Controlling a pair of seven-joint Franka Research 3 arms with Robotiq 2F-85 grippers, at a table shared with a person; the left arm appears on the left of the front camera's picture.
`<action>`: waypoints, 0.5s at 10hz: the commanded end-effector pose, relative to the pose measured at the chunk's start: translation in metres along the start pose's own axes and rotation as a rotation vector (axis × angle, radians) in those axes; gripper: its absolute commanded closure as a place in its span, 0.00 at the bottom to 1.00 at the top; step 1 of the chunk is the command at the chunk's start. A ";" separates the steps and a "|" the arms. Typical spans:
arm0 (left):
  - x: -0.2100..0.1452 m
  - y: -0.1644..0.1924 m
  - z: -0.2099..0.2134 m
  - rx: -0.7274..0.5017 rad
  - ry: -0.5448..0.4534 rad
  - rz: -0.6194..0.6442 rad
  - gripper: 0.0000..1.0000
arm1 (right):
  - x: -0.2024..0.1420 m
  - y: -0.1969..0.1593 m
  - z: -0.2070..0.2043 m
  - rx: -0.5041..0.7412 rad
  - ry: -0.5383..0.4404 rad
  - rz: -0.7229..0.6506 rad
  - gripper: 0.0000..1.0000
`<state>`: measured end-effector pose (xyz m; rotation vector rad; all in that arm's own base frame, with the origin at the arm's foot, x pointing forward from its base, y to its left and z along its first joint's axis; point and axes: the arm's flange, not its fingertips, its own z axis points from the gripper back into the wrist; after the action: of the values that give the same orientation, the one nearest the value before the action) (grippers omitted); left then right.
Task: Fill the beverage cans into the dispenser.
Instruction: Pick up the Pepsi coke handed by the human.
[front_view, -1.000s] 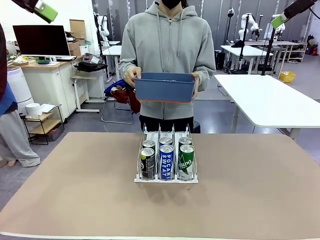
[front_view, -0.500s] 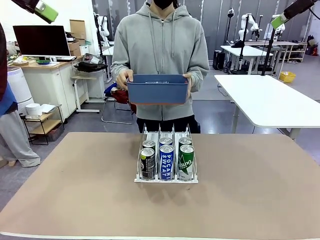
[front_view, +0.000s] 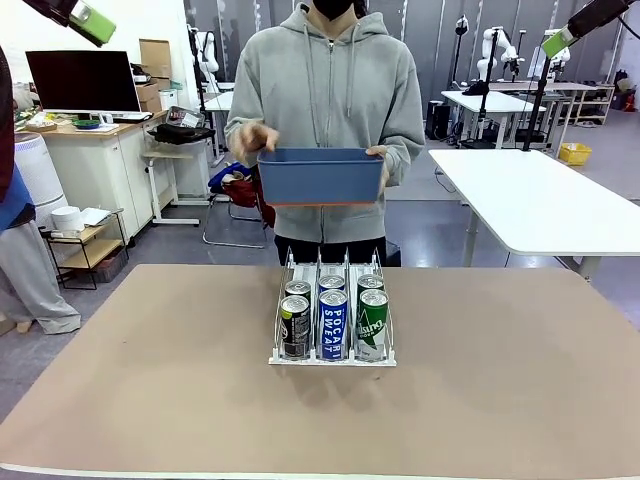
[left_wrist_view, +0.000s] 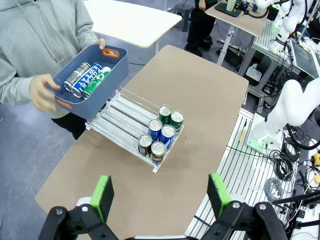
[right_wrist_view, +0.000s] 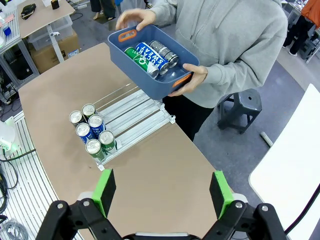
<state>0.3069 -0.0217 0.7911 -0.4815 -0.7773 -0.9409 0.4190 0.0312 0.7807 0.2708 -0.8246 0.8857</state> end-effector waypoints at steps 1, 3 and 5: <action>0.000 0.000 0.001 0.001 -0.001 -0.001 0.00 | 0.000 0.000 0.000 0.000 -0.001 -0.001 0.00; 0.000 0.000 0.001 0.001 -0.001 -0.001 0.00 | 0.000 0.000 0.000 0.000 -0.001 -0.001 0.00; 0.000 0.000 0.001 0.001 -0.001 -0.001 0.00 | 0.000 0.000 0.000 0.000 -0.001 -0.001 0.00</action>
<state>0.3069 -0.0217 0.7911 -0.4815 -0.7773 -0.9409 0.4190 0.0312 0.7807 0.2708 -0.8246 0.8857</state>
